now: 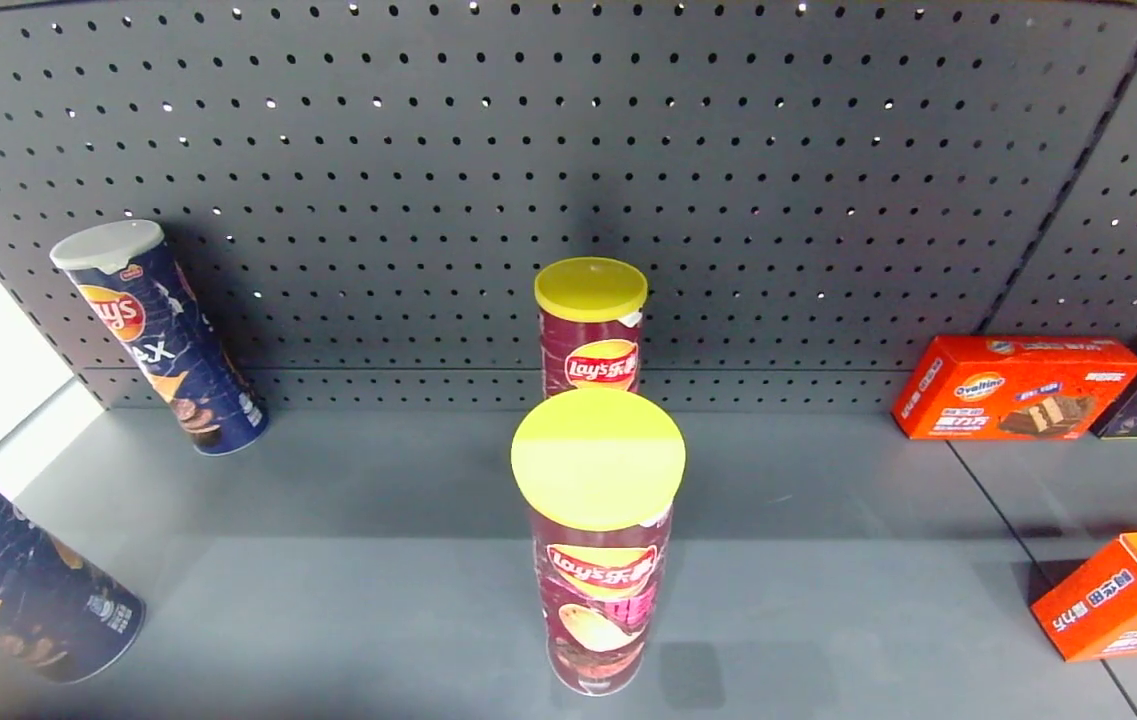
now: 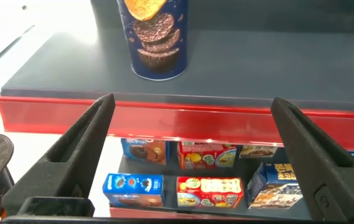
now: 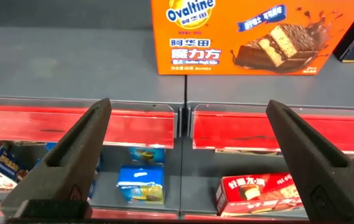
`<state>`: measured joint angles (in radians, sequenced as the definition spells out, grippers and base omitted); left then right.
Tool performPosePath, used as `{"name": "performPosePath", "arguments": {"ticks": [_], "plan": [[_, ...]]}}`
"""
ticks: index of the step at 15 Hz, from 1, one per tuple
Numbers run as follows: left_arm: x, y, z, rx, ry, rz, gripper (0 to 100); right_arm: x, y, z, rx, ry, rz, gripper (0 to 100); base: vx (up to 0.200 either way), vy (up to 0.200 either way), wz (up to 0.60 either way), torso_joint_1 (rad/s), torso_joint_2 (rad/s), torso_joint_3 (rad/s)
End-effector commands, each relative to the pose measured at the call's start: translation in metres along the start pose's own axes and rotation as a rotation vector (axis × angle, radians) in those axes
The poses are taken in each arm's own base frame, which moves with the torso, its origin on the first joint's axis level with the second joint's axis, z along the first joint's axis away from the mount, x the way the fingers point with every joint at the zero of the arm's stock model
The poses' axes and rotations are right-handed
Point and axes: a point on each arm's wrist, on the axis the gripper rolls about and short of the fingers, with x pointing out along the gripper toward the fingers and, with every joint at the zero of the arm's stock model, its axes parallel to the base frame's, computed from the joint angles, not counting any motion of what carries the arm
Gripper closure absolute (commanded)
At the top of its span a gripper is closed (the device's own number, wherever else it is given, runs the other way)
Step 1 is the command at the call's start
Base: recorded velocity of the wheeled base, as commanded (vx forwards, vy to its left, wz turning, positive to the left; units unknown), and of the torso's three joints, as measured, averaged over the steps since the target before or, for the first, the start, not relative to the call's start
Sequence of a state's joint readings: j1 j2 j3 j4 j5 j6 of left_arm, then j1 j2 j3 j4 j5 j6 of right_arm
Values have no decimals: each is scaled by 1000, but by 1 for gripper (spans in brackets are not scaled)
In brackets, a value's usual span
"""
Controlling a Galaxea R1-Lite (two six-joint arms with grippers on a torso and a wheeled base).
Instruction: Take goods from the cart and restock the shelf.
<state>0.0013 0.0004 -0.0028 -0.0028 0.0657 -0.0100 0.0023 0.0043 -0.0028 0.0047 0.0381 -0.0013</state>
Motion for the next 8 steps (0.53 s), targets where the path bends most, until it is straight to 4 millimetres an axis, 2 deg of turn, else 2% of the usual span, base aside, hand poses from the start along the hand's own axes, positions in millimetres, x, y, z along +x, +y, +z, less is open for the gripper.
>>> {"name": "performPosePath", "arguments": {"ticks": [1,3,8], "plan": [[0,0,0,-1,-1,-1,0,0,0,0,0,1,1,0,0,0,0,0,0,0],[0,0,0,1,-1,-1,0,0,0,0,1,1,1,0,0,200,0,0,2,5],[0,0,0,1,-1,-1,0,0,0,0,1,1,1,0,0,0,0,0,0,0]]}}
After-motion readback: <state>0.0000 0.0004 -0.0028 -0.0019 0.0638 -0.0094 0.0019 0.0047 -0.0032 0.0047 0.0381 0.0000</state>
